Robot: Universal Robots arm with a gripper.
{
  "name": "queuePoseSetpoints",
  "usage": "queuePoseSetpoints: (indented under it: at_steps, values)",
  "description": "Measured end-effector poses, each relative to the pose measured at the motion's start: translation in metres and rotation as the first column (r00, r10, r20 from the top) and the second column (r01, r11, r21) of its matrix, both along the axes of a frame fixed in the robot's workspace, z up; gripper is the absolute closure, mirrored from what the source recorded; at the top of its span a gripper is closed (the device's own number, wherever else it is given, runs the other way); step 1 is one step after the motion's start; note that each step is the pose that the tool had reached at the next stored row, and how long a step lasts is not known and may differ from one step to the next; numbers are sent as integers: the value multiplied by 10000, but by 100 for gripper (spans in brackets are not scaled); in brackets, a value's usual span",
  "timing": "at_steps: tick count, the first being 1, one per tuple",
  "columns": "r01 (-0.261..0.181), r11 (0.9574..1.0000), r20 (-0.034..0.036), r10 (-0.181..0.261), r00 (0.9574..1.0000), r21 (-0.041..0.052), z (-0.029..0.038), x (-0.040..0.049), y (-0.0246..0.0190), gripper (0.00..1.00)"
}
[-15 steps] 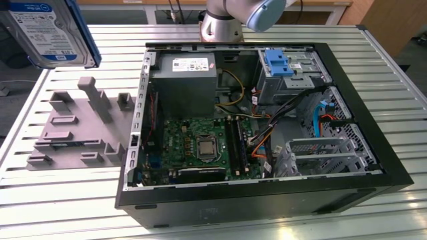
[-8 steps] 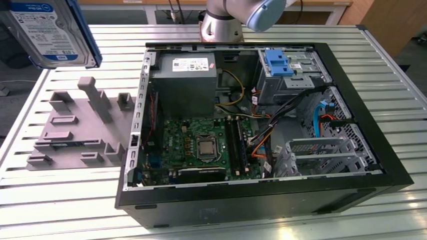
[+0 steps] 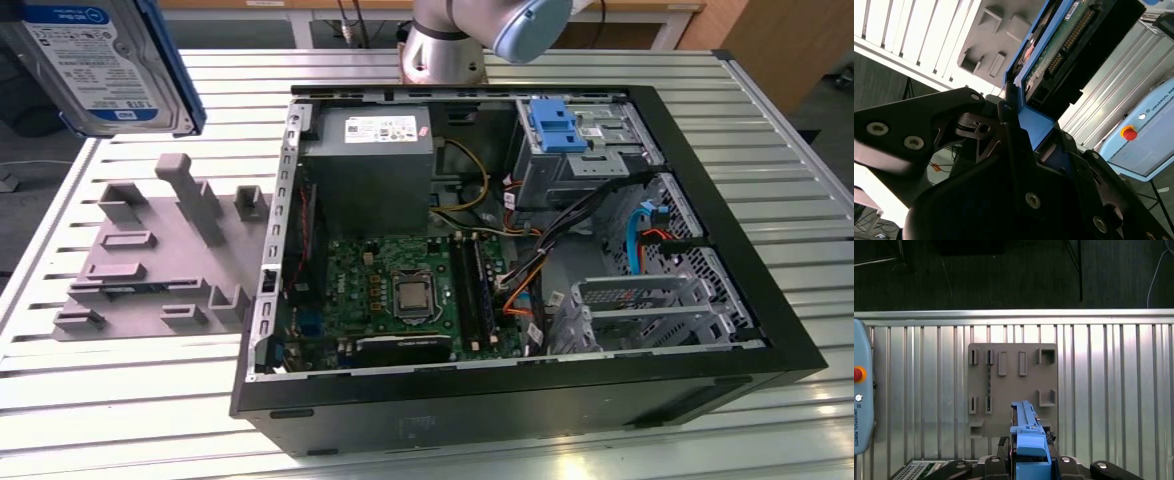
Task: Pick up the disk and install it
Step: 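Pick up the disk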
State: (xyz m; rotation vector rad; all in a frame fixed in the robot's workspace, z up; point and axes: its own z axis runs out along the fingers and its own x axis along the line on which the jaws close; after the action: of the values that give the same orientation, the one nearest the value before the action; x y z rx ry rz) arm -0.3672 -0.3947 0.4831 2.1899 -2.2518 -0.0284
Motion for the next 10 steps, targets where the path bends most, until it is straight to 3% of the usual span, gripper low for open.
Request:
queuePoseSetpoints:
  at_steps: [10]
  values:
    - [0, 10000, -1, 0, 10000, -1, 1, 25, 0, 64]
